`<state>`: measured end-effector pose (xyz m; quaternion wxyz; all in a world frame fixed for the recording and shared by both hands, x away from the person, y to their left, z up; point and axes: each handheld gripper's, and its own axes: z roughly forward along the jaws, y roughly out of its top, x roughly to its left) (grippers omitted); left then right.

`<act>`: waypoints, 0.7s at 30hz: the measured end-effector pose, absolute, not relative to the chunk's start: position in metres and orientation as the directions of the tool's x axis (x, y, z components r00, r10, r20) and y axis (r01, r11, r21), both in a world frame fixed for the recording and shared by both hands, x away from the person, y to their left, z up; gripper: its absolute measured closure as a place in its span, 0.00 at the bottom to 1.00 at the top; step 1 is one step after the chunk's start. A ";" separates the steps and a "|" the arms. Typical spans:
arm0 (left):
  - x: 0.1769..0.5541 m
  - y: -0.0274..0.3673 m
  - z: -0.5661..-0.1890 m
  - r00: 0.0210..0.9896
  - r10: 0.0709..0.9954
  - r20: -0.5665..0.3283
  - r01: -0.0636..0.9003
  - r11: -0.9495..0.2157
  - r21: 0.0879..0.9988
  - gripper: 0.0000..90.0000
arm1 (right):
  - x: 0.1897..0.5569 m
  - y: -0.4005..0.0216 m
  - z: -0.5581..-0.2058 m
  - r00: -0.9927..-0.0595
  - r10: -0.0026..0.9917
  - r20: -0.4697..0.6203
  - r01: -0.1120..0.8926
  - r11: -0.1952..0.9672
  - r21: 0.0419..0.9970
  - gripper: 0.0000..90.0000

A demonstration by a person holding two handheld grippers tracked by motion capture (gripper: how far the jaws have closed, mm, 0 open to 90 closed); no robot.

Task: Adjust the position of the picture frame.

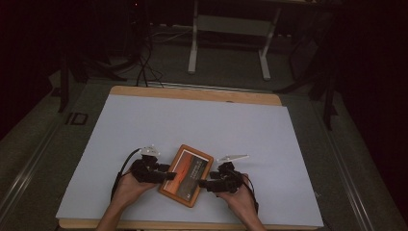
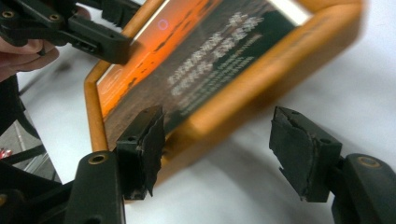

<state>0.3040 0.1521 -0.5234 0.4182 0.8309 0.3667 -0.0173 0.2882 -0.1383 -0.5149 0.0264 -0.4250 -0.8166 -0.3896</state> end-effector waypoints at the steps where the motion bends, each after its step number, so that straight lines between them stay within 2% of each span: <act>1: 0.305 0.152 -0.524 0.729 0.594 -0.341 0.627 -0.379 0.681 0.57 | 0.288 -0.136 -0.516 -0.639 0.674 0.370 0.713 0.339 0.613 0.39; 8: 0.310 0.152 -0.527 0.710 0.589 -0.386 0.655 -0.352 0.668 0.54 | 0.290 -0.128 -0.519 -0.621 0.681 0.389 0.737 0.336 0.587 0.42; 13: 0.309 0.152 -0.524 0.697 0.605 -0.386 0.667 -0.347 0.659 0.56 | 0.297 -0.132 -0.519 -0.607 0.670 0.428 0.756 0.320 0.572 0.46; 21: 0.309 0.157 -0.524 0.684 0.609 -0.402 0.680 -0.331 0.655 0.62 | 0.310 -0.137 -0.514 -0.602 0.687 0.407 0.752 0.315 0.580 0.53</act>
